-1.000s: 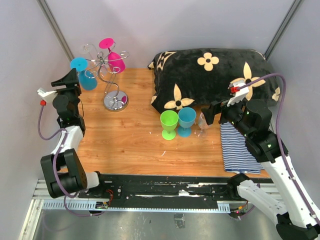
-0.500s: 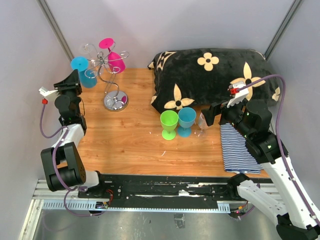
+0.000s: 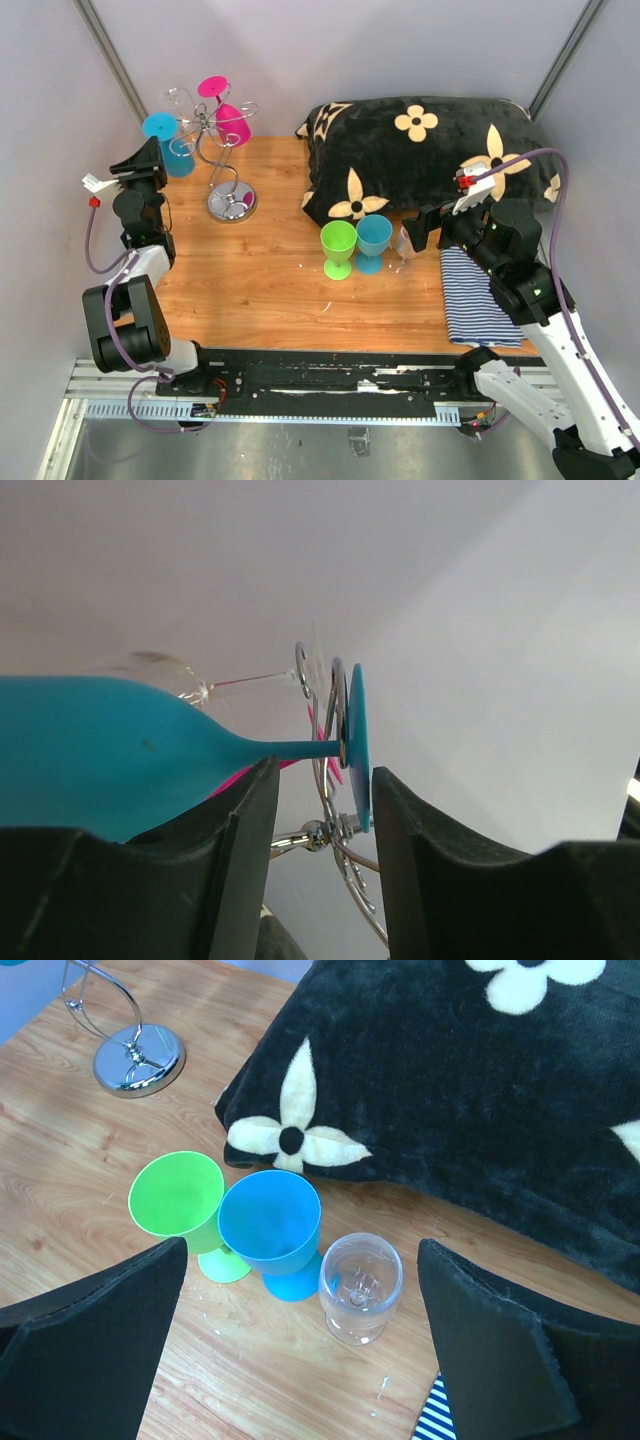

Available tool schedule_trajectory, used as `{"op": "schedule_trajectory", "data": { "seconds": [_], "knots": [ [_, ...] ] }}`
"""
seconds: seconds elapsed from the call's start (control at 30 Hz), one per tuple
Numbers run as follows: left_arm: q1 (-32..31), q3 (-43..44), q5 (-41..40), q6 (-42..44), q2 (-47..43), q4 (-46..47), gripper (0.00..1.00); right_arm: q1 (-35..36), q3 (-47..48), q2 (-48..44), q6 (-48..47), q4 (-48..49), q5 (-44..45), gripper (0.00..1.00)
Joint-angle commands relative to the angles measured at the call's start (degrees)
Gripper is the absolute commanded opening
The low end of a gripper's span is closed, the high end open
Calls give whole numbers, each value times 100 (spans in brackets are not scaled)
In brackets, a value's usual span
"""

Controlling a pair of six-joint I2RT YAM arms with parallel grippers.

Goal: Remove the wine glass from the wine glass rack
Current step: Pick up the wine glass from the wine rack.

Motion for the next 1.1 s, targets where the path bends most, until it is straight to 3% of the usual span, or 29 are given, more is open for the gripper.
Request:
{"op": "schedule_trajectory", "data": {
  "seconds": [0.0,0.13,0.33,0.6,0.9,1.07],
  "knots": [
    [-49,85,15,93,1,175,48,-91,7,-11,-101,166,9,98],
    [-79,115,98,115,77,266,50,-96,-5,-2,-101,166,0,98],
    [-119,117,-55,34,104,315,31,-96,15,15,-119,143,-8,98],
    [-188,64,-329,-41,-100,-3,15,-96,33,42,-93,141,-58,98],
    [-426,-61,-466,-121,-15,351,1,-96,43,101,-101,129,-80,98],
    [-624,-147,-500,-79,96,642,0,-95,70,130,-119,126,-64,98]
  ]
}}
